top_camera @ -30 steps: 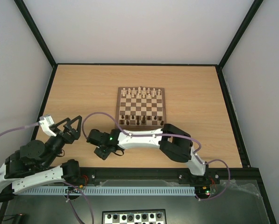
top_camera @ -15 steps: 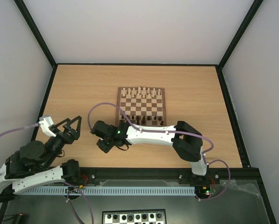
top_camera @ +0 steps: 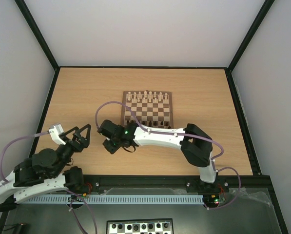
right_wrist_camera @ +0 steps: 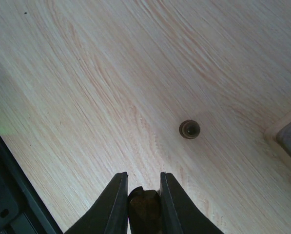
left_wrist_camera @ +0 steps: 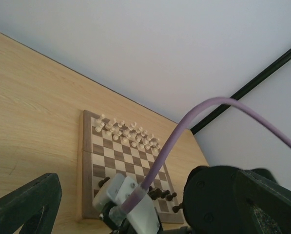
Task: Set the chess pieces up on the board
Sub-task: Pick up the chess piece at the center of the board.
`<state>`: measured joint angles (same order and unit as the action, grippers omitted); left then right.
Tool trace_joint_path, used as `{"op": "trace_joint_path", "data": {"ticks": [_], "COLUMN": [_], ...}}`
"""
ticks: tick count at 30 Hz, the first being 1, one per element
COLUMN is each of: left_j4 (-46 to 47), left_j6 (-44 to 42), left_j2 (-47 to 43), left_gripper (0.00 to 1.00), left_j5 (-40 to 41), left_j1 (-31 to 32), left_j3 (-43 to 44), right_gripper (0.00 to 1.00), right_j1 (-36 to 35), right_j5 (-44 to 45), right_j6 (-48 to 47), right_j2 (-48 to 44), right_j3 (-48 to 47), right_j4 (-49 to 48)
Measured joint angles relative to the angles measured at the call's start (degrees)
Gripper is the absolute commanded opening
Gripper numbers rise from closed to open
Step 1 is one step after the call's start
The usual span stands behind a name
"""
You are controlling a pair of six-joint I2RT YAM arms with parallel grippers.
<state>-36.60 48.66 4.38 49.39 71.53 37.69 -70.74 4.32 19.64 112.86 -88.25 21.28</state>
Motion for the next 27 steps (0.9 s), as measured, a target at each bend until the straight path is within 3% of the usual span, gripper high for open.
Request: {"op": "trace_joint_path", "data": {"ticks": [27], "left_j4": [2.8], "left_j6": [4.9], "left_j2": [0.7], "left_gripper": [0.99], "left_j5": [-2.3], "left_j1": [0.0], "left_j3": [-9.6], "right_gripper": [0.14], "right_j1": [3.7], "right_j5": [0.8], "right_j6": [2.3], "right_j2": [-10.6], "right_j3": [11.4], "right_j4": [-1.9]}}
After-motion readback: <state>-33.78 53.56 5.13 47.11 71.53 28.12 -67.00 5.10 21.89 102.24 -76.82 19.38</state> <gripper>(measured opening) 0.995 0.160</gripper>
